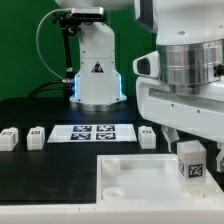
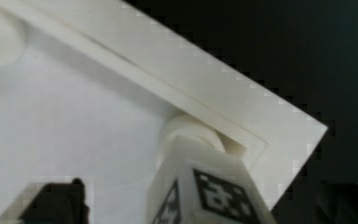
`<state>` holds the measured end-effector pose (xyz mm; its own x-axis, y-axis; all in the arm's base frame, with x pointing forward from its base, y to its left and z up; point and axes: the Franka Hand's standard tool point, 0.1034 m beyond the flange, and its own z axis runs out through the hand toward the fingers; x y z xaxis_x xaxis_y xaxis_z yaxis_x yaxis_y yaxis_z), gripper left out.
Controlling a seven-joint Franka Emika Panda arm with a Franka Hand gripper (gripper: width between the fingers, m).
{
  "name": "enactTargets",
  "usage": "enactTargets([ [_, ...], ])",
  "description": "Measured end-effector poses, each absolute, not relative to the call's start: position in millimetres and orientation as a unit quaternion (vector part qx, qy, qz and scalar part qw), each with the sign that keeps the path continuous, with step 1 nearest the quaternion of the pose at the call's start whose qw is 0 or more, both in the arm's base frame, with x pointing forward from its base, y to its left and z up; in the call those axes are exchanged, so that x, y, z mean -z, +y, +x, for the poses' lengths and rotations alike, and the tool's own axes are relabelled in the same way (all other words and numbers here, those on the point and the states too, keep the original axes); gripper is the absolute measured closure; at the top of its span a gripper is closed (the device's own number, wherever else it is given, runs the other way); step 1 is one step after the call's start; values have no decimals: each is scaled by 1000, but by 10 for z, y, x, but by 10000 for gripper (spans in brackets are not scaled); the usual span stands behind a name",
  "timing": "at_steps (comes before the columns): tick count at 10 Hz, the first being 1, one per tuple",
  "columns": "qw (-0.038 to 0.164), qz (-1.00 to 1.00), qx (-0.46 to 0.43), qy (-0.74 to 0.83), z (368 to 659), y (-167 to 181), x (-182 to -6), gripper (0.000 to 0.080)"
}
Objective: Assemble one leg
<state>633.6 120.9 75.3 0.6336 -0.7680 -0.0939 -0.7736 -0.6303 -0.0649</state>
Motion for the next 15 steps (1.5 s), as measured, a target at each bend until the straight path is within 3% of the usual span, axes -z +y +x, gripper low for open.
enactTargets([
  [2,52,-943,-23,327,6334,1208,-747,150],
  [4,36,-992,-3,125,6346,1290,-739,150],
  [6,38,-997,0,64,6354,1298,-745,150],
  [8,39,-996,-1,85,6353,1301,-744,390],
  [9,36,-995,-3,97,6348,1260,-738,390],
  [10,34,-984,-6,175,6348,1234,-726,495],
  [12,36,-961,-10,273,6348,1242,-724,499],
  [15,58,-870,-9,489,6350,1264,-682,499],
])
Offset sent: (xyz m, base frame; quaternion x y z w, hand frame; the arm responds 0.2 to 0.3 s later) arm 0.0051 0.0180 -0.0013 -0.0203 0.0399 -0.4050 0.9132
